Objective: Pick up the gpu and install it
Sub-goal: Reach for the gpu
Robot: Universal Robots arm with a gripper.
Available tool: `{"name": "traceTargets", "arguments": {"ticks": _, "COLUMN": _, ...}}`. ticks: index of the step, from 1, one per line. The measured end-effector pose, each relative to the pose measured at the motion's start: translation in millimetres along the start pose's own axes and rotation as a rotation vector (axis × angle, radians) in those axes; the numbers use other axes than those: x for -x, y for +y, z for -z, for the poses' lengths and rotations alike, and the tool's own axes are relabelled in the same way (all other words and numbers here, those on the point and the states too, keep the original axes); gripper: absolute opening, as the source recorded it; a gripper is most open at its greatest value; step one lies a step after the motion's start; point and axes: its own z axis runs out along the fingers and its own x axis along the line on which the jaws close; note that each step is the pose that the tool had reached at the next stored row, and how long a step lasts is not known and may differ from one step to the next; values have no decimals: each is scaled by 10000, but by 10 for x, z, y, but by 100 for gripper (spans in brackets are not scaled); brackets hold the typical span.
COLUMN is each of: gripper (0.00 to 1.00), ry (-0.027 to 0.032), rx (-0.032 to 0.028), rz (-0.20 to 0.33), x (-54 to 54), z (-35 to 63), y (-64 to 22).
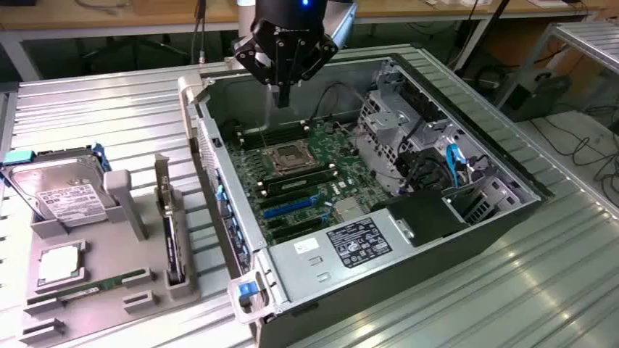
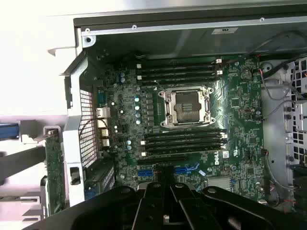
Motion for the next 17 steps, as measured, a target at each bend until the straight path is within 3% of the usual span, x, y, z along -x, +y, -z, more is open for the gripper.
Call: {"name": "traceTargets", "arguments": {"ticks": 17, "gripper": 11, "ry": 0, "rx": 0, "rz": 0, "x": -48, "z": 2, "y": -4}}
